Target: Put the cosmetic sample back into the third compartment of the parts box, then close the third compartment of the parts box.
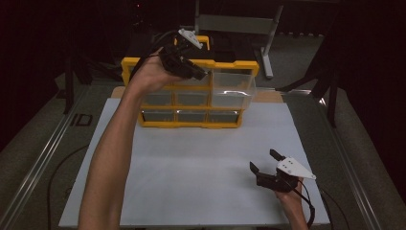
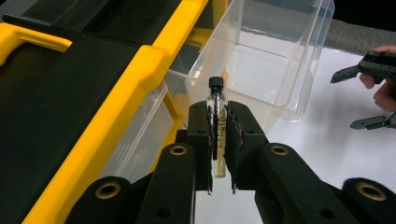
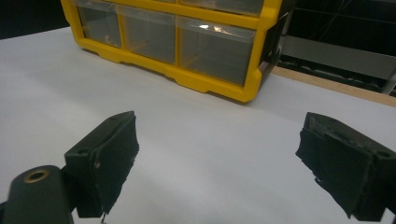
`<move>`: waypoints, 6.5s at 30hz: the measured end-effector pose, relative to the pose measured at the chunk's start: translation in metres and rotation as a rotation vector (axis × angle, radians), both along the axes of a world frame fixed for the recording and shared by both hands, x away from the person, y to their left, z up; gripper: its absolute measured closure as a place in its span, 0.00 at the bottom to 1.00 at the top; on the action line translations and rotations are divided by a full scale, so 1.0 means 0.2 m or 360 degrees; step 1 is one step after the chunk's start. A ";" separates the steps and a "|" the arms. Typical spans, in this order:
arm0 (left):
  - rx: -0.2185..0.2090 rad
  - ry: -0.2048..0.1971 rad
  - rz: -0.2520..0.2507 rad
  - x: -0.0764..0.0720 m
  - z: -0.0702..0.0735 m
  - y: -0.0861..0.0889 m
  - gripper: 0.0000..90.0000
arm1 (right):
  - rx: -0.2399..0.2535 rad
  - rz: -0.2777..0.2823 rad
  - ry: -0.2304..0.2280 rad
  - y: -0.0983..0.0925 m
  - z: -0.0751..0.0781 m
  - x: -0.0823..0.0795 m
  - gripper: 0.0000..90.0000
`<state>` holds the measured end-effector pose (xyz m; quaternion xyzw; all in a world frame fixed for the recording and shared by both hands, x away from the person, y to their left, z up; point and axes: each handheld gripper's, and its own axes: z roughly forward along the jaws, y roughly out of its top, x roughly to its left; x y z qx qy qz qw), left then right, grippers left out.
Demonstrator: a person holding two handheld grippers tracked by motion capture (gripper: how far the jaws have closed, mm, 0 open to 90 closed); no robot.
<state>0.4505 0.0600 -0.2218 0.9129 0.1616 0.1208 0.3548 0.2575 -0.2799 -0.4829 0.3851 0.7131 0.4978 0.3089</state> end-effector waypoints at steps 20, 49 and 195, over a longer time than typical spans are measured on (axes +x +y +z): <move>0.0013 0.0033 0.0010 0.03 0.05 -0.09 0.90 | -0.0002 0.0000 0.0005 0.00 0.00 0.00 0.13; 0.0066 0.0048 -0.0027 0.02 0.05 -0.27 0.90 | 0.0004 0.0002 0.0009 0.00 0.00 0.00 0.13; -0.0247 0.0109 0.0101 -0.24 -0.34 0.02 0.69 | 0.0004 0.0006 0.0016 0.00 -0.01 0.00 0.13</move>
